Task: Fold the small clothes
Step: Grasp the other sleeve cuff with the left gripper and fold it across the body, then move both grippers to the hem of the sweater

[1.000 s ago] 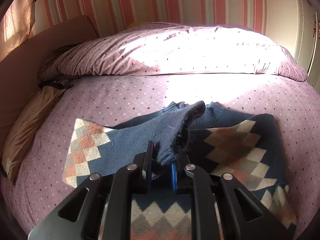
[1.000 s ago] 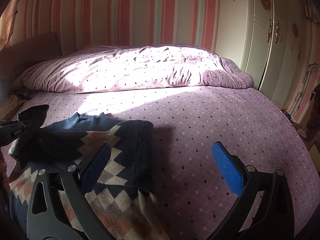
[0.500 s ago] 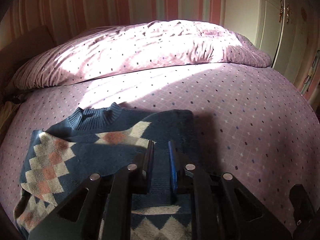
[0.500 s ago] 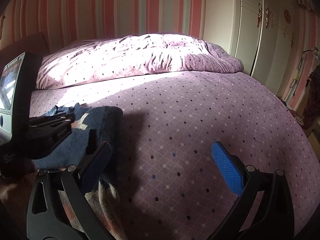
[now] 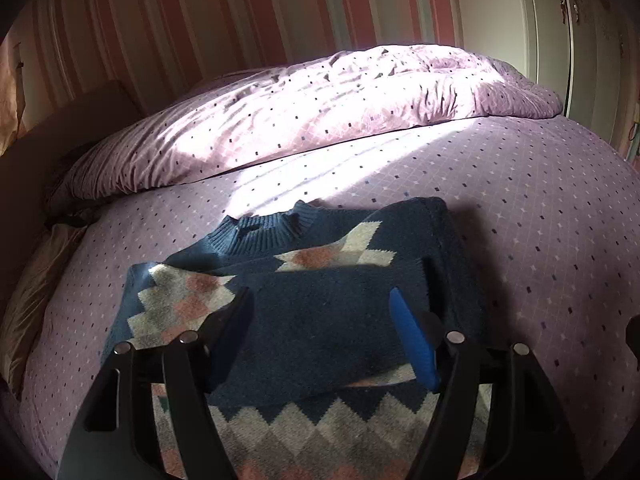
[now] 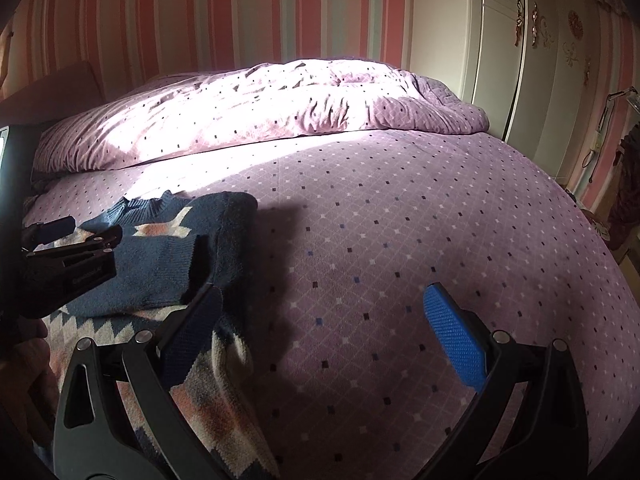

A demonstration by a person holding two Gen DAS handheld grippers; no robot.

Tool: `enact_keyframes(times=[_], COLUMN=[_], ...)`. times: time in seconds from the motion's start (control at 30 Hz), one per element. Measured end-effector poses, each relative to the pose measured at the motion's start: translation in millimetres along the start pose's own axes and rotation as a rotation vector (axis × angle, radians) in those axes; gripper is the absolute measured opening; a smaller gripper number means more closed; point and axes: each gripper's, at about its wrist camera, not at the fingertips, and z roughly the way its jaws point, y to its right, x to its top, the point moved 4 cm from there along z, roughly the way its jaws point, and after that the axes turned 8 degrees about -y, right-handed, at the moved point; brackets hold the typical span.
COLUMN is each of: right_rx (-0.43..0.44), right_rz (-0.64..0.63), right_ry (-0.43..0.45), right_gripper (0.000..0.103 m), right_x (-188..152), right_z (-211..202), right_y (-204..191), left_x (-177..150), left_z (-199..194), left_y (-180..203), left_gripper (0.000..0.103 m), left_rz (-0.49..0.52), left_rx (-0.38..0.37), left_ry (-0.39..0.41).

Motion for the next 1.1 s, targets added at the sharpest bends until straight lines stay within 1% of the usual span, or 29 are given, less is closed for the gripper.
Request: enact_keyframes(times=[0.17,0.3,0.47,0.63,0.73,0.83,0.97,1.1], right_rx=[0.023,0.040,0.076,0.074,0.064,0.048,0.028,0.018], right_rz=[-0.013,-0.035,-0.072,-0.125,-0.141,-0.156,-0.151,-0.138], right_ry=[-0.001,0.001,-0.012,-0.009,-0.006,0.006,-0.009,-0.035], right_gripper=[0.100,0.100,0.100,0.100,0.100,0.100,0.100,0.100], right_x=[-14.5,-26.5,-48.2,-77.9,-98.3,-121.7,-154.2,-185.0], right_z=[-18.5,-31.5,-52.0,-82.8,-100.7,-118.2,-131.6,-138.4], right_y=[-27.1,-53.3,-88.8,-114.7,-120.6,-122.9,-116.8,-107.6], left_x=[-28.1,-55.7,-99.0,-146.6,-177.0,-213.8,-263.3,-303.4], left_z=[-29.1,-54.6,-82.4,-108.5,-123.4,-138.7,-143.2,-154.0], left_y=[-51.3,-82.0,-125.0,-162.8,-183.6,-204.5,-224.2,-237.1], left_gripper=[0.076,0.078,0.079,0.079,0.079,0.081,0.081,0.081], left_rz=[-0.054,-0.063,-0.089,-0.140,-0.165,-0.187,-0.205,-0.228], left_rx=[0.004,0.010,0.015,0.017,0.021,0.041,0.064,0.090], left_ry=[0.011,0.028,0.033,0.032,0.034,0.054,0.021,0.023])
